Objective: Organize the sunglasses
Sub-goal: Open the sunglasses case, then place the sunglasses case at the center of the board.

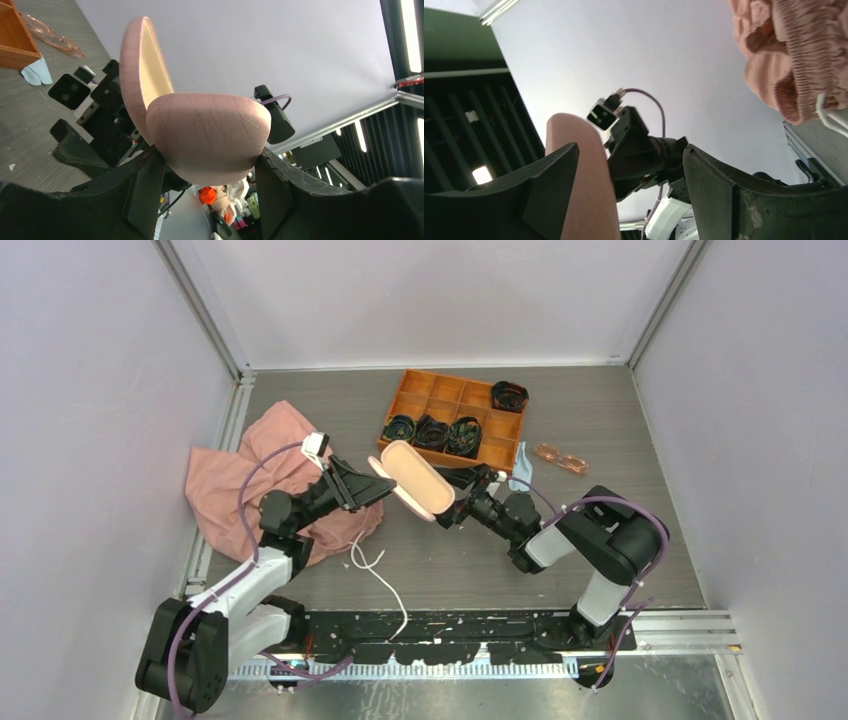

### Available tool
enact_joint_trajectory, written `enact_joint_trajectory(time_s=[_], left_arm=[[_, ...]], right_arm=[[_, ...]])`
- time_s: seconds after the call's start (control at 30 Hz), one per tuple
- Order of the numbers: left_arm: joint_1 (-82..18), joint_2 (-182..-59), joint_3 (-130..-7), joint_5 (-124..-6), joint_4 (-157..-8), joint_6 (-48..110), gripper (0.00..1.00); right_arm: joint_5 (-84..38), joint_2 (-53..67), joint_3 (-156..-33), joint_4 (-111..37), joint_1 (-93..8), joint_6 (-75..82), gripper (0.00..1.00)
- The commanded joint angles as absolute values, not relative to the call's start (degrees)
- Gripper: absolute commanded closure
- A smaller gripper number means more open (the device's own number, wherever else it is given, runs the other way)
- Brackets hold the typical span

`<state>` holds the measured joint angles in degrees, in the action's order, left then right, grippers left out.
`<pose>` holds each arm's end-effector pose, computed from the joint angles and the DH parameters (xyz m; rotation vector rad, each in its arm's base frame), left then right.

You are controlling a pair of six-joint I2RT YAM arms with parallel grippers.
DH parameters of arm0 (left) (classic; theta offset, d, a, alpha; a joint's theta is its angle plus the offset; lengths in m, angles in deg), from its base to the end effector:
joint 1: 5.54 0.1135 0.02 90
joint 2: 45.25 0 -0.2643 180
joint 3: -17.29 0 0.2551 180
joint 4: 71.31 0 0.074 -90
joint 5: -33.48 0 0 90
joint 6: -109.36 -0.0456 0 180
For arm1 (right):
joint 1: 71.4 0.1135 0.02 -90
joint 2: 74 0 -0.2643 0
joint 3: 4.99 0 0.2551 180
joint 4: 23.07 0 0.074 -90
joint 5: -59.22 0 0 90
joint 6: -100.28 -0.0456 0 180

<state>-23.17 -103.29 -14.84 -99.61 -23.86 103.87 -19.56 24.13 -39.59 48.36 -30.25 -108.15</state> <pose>0.1901 -0.0931 0.2657 -0.0918 1.5853 -1.9111 0.2115 0.1966 0.1631 1.0548 1.6747 2.2569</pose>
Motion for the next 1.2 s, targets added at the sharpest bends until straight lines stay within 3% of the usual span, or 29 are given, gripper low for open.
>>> enact_joint_trajectory(time_s=[0.0, 0.17, 0.3, 0.4, 0.5, 0.6, 0.77, 1.17], left_arm=[[-23.67, -101.69, -18.22, -103.02, -23.77, 102.27, 1.00], [-23.64, -100.50, -18.59, -103.81, -29.80, 100.00, 1.00], [-23.64, -98.51, -21.06, -105.45, -40.30, 94.96, 1.00], [-23.64, -97.78, -24.29, -107.20, -51.66, 89.50, 1.00], [-23.64, -99.27, -28.57, -108.59, -65.51, 82.21, 1.00], [-23.78, -103.48, -31.50, -110.71, -69.52, 79.25, 1.00], [-24.41, -116.11, -36.83, -112.33, -73.73, 73.12, 1.00], [-29.13, -148.63, -49.81, -115.30, -66.36, 71.98, 1.00]], right_arm=[[-18.16, 23.94, -41.80, 45.26, -31.20, -121.22, 0.17], [-16.35, 19.35, -38.69, 42.62, -33.89, -115.99, 0.12], [-13.87, 7.59, -34.40, 27.92, -38.88, -108.56, 0.10], [-11.10, -11.27, -37.33, -8.25, -43.89, -93.20, 0.09], [-21.56, -26.51, -49.69, -51.23, -46.90, -70.43, 0.02], [-34.07, -32.59, -59.77, -71.34, -48.33, -56.92, 0.00], [-44.24, -35.04, -67.74, -83.04, -48.50, -46.92, 0.00], [-45.58, -36.32, -71.25, -88.08, -48.47, -43.88, 0.00]])
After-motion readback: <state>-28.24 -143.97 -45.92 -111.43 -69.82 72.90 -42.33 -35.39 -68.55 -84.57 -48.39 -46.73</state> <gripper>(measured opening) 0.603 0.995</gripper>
